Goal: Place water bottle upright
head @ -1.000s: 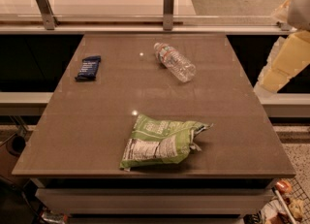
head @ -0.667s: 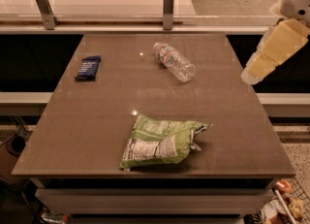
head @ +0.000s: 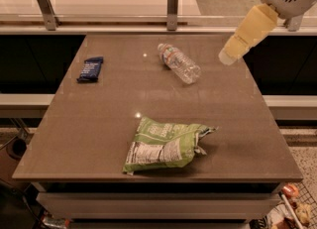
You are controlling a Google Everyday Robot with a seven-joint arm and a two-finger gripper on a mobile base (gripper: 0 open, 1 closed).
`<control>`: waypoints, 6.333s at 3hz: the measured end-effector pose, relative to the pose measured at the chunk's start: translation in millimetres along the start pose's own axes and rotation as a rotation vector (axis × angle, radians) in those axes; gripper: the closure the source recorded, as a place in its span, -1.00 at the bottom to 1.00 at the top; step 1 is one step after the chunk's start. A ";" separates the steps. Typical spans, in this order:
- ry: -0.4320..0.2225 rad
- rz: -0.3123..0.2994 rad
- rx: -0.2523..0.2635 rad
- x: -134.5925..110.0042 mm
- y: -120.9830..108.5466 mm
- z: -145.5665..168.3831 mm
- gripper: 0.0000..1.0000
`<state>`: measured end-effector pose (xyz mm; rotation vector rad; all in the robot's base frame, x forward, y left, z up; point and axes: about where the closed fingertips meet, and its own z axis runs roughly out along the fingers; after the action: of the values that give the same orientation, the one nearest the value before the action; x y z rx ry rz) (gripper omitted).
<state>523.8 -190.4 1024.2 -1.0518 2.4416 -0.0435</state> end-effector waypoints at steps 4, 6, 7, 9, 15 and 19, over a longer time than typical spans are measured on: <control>0.097 0.278 0.049 -17.5 -19.1 35.0 -1.00; 0.109 0.237 0.072 -58.2 -27.5 52.8 -1.00; 0.152 0.219 0.068 -79.2 -22.1 72.9 -1.00; 0.232 0.239 0.034 -98.6 -17.0 119.3 -1.00; 0.286 0.188 -0.108 -126.3 -4.8 206.3 -1.00; 0.321 0.160 -0.151 -125.8 -11.9 248.4 -1.00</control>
Offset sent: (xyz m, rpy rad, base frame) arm 0.0349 0.0020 -0.0217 0.0598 0.0575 -0.2670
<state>715.1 -73.1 858.9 -0.9699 2.8515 0.0269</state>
